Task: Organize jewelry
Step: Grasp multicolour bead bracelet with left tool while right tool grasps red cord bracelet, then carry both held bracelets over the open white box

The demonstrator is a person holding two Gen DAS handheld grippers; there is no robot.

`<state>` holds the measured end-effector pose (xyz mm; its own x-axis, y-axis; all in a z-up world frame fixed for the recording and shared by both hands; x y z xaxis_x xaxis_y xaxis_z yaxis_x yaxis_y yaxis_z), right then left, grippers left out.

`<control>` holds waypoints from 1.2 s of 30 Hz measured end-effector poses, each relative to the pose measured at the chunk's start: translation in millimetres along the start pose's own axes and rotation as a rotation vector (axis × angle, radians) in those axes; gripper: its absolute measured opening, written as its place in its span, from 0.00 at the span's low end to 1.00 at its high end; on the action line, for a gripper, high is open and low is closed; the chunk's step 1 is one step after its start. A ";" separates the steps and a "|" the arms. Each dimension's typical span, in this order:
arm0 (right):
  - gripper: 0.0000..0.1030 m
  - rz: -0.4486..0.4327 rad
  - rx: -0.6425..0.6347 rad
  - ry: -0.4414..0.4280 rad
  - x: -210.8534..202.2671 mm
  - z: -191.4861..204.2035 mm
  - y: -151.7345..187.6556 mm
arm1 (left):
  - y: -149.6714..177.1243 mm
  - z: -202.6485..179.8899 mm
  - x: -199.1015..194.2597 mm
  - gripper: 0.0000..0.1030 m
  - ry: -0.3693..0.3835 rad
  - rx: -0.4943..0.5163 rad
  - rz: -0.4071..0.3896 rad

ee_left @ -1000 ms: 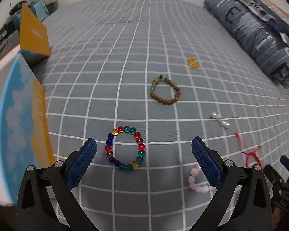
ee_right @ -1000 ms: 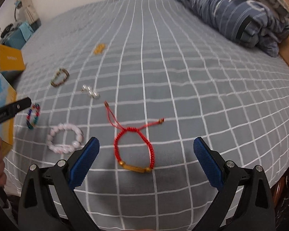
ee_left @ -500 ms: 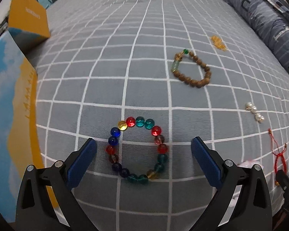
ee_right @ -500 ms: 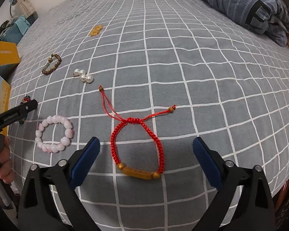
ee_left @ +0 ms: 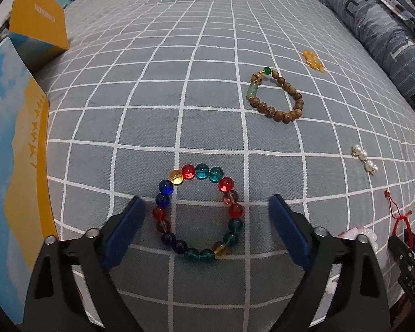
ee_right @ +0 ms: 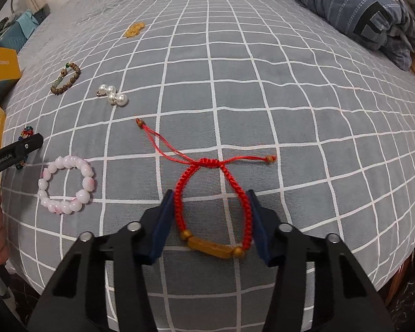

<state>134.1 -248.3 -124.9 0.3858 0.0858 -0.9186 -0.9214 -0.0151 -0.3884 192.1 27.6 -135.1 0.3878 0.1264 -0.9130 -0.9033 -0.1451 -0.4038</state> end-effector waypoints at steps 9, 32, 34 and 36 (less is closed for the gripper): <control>0.16 -0.009 0.019 0.021 -1.9 -1.4 -7.8 | 2.3 -6.0 -11.7 0.29 0.053 0.031 0.016; 0.04 -0.101 0.033 0.013 -29.0 0.9 -13.5 | 11.4 -17.6 -55.5 0.09 0.070 0.050 -0.069; 0.04 -0.122 0.035 0.011 -34.9 3.6 -14.8 | 7.9 -16.0 -60.2 0.09 0.080 0.051 -0.083; 0.04 -0.142 0.038 0.009 -40.2 4.0 -16.4 | 7.9 -15.3 -68.2 0.09 0.091 0.051 -0.100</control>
Point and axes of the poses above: each gripper's, at about its wrist camera, not at the fingertips, and x roughly the way its jaws point, z to its left, y to its underside, the point moved 3 cm from there along x, roughly the way its jaws point, and after that the axes turned 5 degrees about -y, right-handed, at the moved point
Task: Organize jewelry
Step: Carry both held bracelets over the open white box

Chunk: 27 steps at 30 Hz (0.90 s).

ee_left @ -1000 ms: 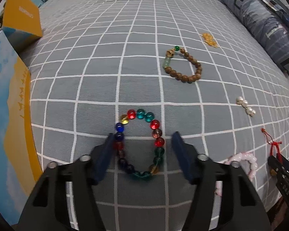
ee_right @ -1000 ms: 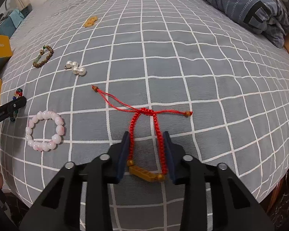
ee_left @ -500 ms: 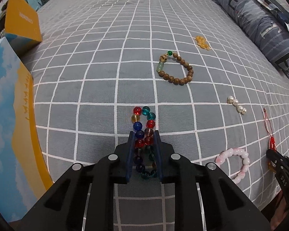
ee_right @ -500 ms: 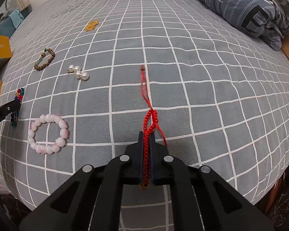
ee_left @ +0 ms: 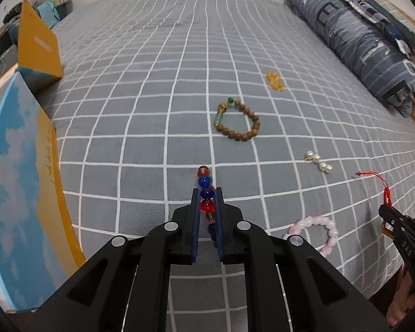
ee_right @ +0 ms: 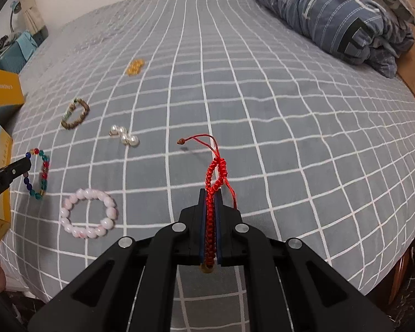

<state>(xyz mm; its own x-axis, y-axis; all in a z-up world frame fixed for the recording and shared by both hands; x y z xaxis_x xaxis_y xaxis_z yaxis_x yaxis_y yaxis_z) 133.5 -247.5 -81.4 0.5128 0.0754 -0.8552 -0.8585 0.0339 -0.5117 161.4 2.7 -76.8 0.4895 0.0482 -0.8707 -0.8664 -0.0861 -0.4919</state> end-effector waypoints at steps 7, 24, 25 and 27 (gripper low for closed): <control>0.04 -0.087 -0.003 -0.010 -17.2 5.0 -7.5 | -5.9 3.4 -20.6 0.09 0.040 -0.003 -0.070; 0.04 -0.312 -0.024 -0.008 -53.2 19.1 -22.0 | -14.2 10.9 -76.5 0.09 0.023 0.000 -0.328; 0.04 -0.328 -0.028 -0.008 -55.8 21.6 -22.8 | -14.7 10.7 -79.1 0.09 0.022 0.002 -0.338; 0.04 -0.351 -0.039 -0.003 -59.3 26.5 -23.4 | -14.0 11.0 -84.7 0.09 0.041 0.011 -0.362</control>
Point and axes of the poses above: each gripper's, at about its wrist camera, not at the fingertips, and x roughly the way its jaws point, z to its left, y to its underside, the point moved 3 cm from there along x, roughly the way its jaws point, and after that the axes turned 5 degrees about -y, right-handed, at the moved point
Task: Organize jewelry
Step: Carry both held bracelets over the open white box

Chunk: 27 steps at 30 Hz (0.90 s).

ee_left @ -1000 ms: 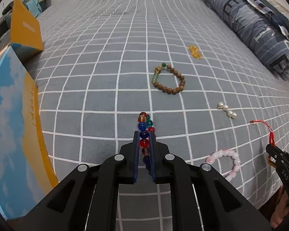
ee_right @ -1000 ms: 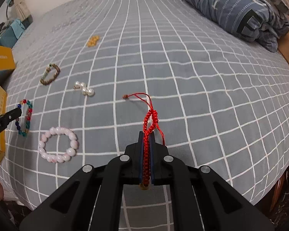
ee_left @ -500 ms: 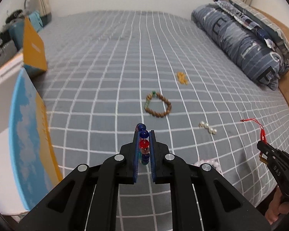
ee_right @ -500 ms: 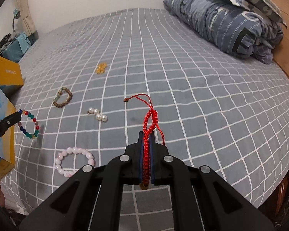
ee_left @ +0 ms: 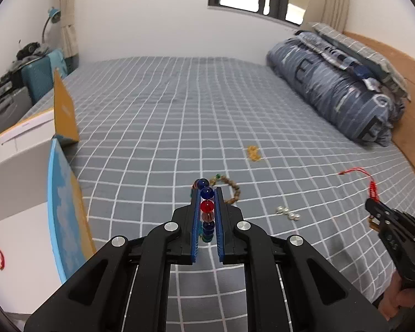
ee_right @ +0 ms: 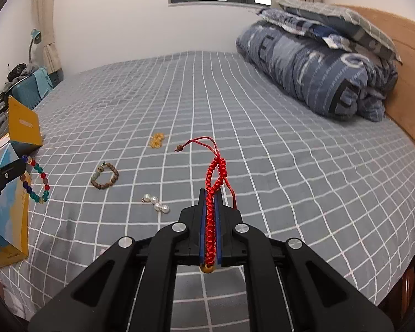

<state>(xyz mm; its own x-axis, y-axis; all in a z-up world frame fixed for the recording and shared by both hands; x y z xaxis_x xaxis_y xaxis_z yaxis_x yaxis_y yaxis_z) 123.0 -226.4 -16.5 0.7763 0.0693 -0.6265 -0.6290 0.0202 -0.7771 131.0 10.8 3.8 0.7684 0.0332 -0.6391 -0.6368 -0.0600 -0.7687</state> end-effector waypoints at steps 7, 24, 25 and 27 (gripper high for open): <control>0.04 -0.026 -0.012 0.000 -0.9 11.7 -3.3 | -2.7 3.6 -9.7 0.09 -0.004 0.008 -0.037; 0.04 -0.065 -0.062 -0.103 -19.8 88.6 -37.3 | -26.9 65.8 -67.9 0.09 -0.085 -0.102 -0.128; 0.04 -0.066 -0.065 -0.115 -21.4 95.4 -39.9 | -28.1 72.0 -73.4 0.09 -0.101 -0.103 -0.133; 0.04 -0.071 -0.080 -0.144 -25.6 114.8 -44.5 | -29.1 80.3 -81.3 0.09 -0.122 -0.104 -0.141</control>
Point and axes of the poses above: each gripper's, at about its wrist camera, not at the fingertips, and x roughly the way its jaws point, z to its left, y to its underside, the point moved 3 cm from there along x, roughly the way its jaws point, and after that the axes turned 5 degrees about -y, right-handed, at the moved point
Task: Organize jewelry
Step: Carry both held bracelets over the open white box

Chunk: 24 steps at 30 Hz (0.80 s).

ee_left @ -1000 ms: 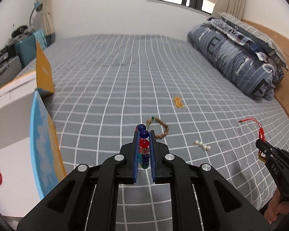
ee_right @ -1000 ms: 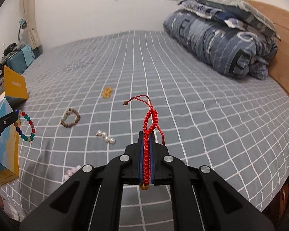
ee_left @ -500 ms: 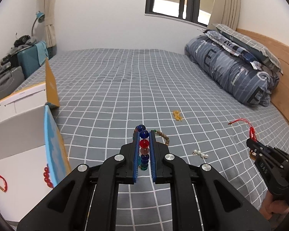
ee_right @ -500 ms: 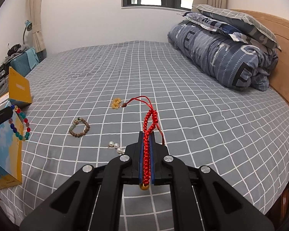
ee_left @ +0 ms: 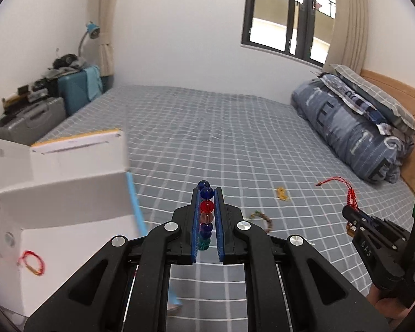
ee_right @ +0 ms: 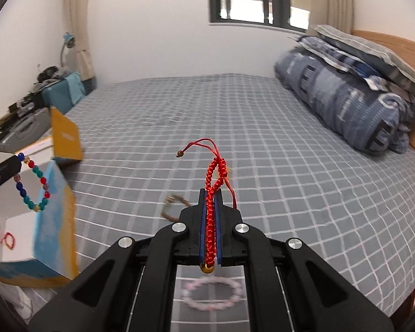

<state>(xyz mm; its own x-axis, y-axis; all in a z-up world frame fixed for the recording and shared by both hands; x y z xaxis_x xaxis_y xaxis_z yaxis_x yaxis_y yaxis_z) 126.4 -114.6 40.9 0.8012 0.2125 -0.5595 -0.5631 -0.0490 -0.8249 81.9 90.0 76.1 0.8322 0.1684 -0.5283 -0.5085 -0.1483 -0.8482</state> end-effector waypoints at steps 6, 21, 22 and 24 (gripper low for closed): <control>0.04 0.004 -0.046 -0.091 2.3 63.2 -11.5 | -6.9 44.8 -22.8 0.09 -0.072 -0.021 -0.026; 0.04 0.071 -0.212 -0.298 29.4 230.8 10.3 | 17.6 196.0 -31.1 0.09 -0.300 -0.132 0.047; 0.04 0.082 -0.223 -0.309 32.1 240.7 13.8 | 21.6 204.0 -29.7 0.09 -0.307 -0.138 0.056; 0.04 0.103 -0.248 -0.324 37.1 258.4 21.5 | 29.8 214.2 -25.9 0.09 -0.320 -0.139 0.077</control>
<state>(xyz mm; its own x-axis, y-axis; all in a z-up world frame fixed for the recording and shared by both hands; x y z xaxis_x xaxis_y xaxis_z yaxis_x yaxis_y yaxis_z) 91.6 144.5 23.2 0.6158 0.4885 -0.6182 -0.5389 -0.3112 -0.7828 -2.1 290.0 56.5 0.6700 0.4450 -0.5942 -0.5138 -0.2998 -0.8038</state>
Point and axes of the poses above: each gripper's, at about its wrist camera, not at the fingertips, and x roughly the way its jaws point, z to its left, y to its underside, the point moved 3 cm from there along x, roughly the way its jaws point, and after that the axes turned 5 degrees about -y, right-handed, at the moved point
